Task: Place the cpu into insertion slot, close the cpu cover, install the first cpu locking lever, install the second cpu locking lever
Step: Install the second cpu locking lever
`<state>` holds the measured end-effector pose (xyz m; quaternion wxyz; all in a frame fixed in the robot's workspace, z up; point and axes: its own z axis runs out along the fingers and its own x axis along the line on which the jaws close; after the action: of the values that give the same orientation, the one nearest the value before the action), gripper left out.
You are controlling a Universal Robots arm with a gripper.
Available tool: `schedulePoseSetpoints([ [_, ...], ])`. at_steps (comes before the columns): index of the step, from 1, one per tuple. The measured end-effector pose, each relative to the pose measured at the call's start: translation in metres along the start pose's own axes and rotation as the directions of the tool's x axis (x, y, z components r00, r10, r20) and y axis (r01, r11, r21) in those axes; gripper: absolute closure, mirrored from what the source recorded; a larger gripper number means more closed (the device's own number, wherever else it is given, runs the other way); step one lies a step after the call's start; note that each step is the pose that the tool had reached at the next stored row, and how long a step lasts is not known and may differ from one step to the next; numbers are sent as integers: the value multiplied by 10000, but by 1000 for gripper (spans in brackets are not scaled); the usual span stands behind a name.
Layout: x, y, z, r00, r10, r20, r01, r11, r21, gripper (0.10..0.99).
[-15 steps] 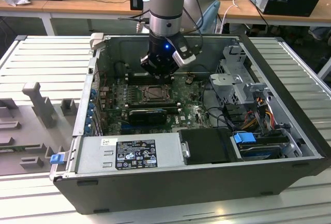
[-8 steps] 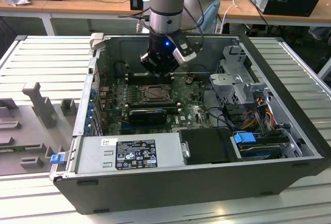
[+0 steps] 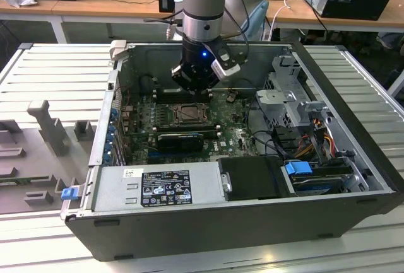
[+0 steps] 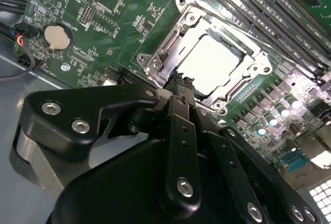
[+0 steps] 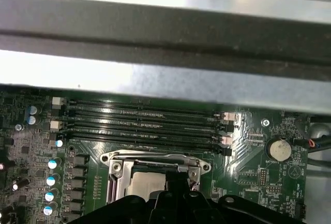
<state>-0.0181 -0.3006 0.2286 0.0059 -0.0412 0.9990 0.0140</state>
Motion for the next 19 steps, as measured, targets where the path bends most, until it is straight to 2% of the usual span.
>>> schedulePoseSetpoints([
  [4, 3, -37, -9, 10000, 0, -1, 0, 10000, 2, 980],
  [7, 2, -40, -88, 10000, 0, 1, 0, 10000, -1, 980],
  [9, 2, -44, -115, 10000, -2, 1, 2, 10000, -1, 980],
  [14, 6, -84, -117, 10000, 0, 1, 0, 10000, 0, 980],
  [19, 14, -175, -130, 10000, 1, -1, -1, 10000, 2, 980],
])
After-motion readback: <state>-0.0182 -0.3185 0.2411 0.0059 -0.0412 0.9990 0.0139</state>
